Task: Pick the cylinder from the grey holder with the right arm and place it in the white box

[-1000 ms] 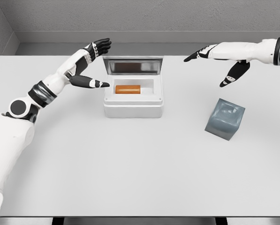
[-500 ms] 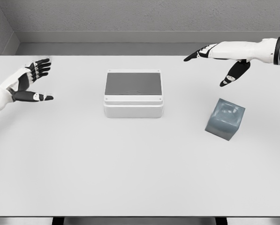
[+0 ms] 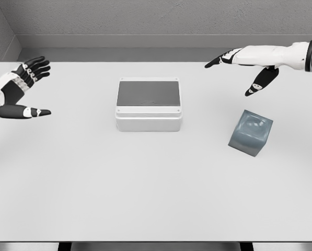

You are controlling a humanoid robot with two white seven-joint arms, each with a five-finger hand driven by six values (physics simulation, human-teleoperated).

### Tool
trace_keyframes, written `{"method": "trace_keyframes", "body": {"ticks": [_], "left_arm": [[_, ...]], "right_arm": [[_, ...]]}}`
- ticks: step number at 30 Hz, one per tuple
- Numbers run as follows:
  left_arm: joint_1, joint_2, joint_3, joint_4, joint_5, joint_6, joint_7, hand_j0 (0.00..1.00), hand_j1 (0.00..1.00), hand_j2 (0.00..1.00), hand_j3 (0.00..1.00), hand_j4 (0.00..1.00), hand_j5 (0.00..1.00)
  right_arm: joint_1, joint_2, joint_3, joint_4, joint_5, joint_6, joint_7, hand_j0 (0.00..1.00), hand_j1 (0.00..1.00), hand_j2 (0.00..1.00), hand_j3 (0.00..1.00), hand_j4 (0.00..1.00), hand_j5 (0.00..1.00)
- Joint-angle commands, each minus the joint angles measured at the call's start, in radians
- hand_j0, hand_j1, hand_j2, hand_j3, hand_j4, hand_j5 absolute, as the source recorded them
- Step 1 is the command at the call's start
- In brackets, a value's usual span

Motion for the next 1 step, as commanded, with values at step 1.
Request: {"method": "trace_keyframes", "body": {"ticks": [1], "left_arm": [[0.002, -0.042, -0.023, -0.015, -0.032, 0.0, 0.0, 1.0, 1.0, 1.0, 1.0, 1.0, 1.0]], "right_arm": [[0.0, 0.0, -0.001, 0.0, -0.007, 0.002, 0.0, 1.0, 1.0, 1.0, 1.0, 1.0, 1.0]]}}
